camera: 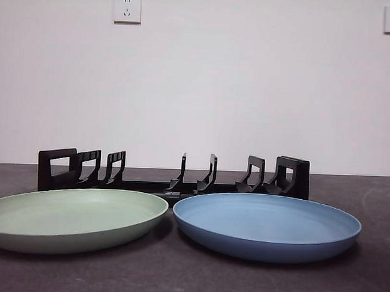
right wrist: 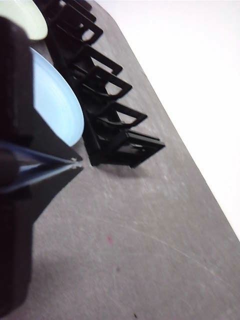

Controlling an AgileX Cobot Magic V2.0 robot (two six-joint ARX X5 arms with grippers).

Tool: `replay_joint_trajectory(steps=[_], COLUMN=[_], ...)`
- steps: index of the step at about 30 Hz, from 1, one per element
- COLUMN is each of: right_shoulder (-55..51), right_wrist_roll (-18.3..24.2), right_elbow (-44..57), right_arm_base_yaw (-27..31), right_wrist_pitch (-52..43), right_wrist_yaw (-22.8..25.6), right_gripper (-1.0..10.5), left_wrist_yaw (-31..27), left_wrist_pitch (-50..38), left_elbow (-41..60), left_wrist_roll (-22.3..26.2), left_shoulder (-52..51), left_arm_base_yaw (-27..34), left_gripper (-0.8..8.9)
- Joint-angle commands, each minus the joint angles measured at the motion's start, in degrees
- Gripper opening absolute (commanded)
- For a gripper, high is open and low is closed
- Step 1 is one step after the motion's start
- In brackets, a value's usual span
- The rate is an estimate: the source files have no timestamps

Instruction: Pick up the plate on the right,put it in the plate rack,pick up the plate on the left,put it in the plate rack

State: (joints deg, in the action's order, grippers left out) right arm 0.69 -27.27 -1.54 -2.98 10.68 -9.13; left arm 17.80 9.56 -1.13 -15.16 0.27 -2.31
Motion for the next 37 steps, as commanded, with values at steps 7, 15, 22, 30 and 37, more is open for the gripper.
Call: replay_joint_trajectory(steps=[7, 15, 22, 30, 37], right_shoulder=[12.3, 34.4, 53.4, 68.1, 75.4], right_wrist_roll=[-0.6, 5.4, 12.0, 17.1, 17.3], right_elbow=[-6.2, -18.8, -30.2, -35.5, -35.5], right_arm_base_yaw=[-0.1, -0.1, -0.1, -1.3, -5.2], right_wrist_pitch=[0.4, 1.6, 5.7, 7.4, 5.9], right_wrist_yaw=[-1.4, -7.9, -13.7, -15.3, -15.0], right_gripper=[-0.1, -0.1, 0.0, 0.7, 1.9], left_wrist_yaw=[0.2, 0.2, 2.2, 12.7, 13.7], left_wrist_pitch=[0.9, 1.1, 2.8, 2.6, 2.4], left_elbow=[-2.9, -9.7, -18.7, -29.9, -36.2], left_wrist_roll=[-4.8, -3.3, -0.9, -0.7, -0.7], left_shoulder=[3.2, 15.0, 29.5, 51.2, 59.2], left_arm_base_yaw=[0.2, 0.2, 0.2, 0.0, -4.0], left_gripper=[-0.06, -0.06, -0.06, 0.08, 2.52])
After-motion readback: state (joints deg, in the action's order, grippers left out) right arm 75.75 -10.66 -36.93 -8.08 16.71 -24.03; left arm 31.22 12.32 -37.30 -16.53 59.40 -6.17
